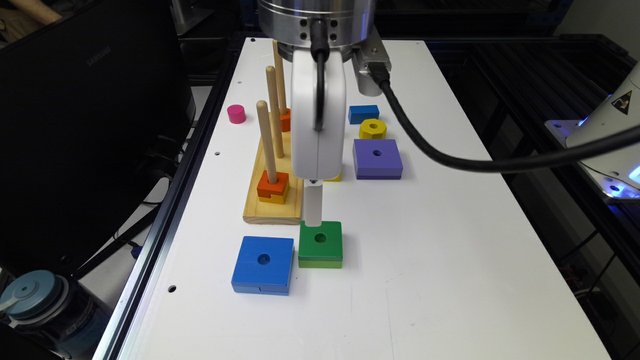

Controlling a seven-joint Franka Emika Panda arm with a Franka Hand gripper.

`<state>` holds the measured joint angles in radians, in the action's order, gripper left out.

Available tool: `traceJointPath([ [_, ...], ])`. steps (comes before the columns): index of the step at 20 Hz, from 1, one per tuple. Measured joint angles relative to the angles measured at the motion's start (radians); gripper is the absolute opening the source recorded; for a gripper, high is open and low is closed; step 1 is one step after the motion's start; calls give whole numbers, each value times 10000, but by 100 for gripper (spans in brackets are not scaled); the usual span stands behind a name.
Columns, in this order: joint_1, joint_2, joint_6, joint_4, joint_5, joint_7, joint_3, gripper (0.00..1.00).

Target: Pick up green block.

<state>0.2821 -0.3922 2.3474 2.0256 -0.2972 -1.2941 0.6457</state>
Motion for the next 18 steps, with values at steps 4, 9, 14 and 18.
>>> traceJointPath([
  [4, -13, -333, 161, 13, -239, -111, -47, 100],
  [9, -22, -601, 340, -7, -534, -344, -32, 100],
  [14, -144, -601, 359, -25, -557, -489, -16, 100],
  [18, -148, -601, 363, -30, -559, -495, -16, 100],
])
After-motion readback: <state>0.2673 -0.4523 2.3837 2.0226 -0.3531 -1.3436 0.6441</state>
